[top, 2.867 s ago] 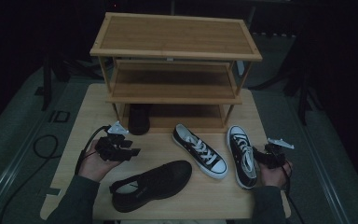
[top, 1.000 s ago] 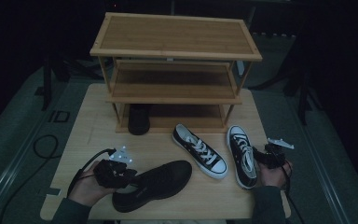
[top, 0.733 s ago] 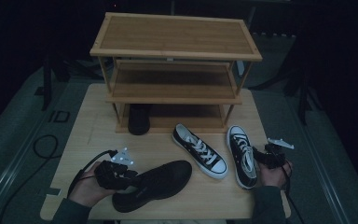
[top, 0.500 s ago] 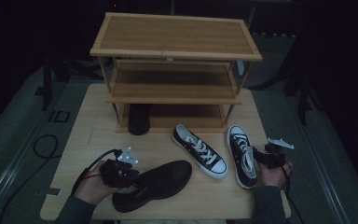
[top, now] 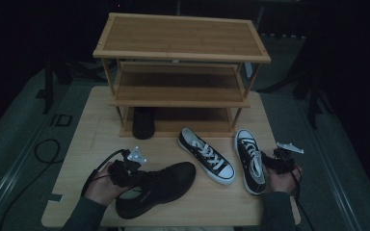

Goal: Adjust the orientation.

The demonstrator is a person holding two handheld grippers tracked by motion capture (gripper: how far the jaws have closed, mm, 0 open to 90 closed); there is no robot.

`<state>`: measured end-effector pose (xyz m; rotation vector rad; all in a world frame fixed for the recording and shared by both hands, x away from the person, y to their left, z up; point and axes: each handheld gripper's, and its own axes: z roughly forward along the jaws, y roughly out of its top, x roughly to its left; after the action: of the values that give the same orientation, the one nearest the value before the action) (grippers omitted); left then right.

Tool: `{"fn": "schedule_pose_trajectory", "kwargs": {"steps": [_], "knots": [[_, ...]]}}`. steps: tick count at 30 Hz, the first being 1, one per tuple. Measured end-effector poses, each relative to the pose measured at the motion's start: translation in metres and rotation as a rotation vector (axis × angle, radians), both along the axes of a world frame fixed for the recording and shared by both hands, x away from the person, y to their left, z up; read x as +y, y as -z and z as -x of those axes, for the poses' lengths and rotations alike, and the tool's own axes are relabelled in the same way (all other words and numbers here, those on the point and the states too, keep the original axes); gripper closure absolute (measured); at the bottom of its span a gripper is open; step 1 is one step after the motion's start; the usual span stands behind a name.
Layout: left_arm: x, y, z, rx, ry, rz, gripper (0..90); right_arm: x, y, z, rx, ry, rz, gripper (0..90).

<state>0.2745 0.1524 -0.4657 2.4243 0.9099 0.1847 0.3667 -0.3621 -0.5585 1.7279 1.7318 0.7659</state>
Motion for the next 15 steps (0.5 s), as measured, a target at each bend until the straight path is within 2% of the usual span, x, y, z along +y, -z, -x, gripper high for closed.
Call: {"fn": "schedule_pose_trajectory", "kwargs": {"steps": [4,8,13,15], "knots": [[0.013,0.001,-0.005,-0.001,-0.061,0.017,87.1,0.000,0.000,0.000,0.000,0.000,0.000,27.3],[0.025,0.002,-0.009,-0.008,-0.144,0.037,87.2,0.000,0.000,0.000,0.000,0.000,0.000,27.3],[0.034,0.002,-0.012,-0.041,-0.223,0.012,87.2,0.000,0.000,0.000,0.000,0.000,0.000,27.2],[0.037,0.003,-0.014,-0.046,-0.258,0.017,87.2,0.000,0.000,0.000,0.000,0.000,0.000,27.3]]}}
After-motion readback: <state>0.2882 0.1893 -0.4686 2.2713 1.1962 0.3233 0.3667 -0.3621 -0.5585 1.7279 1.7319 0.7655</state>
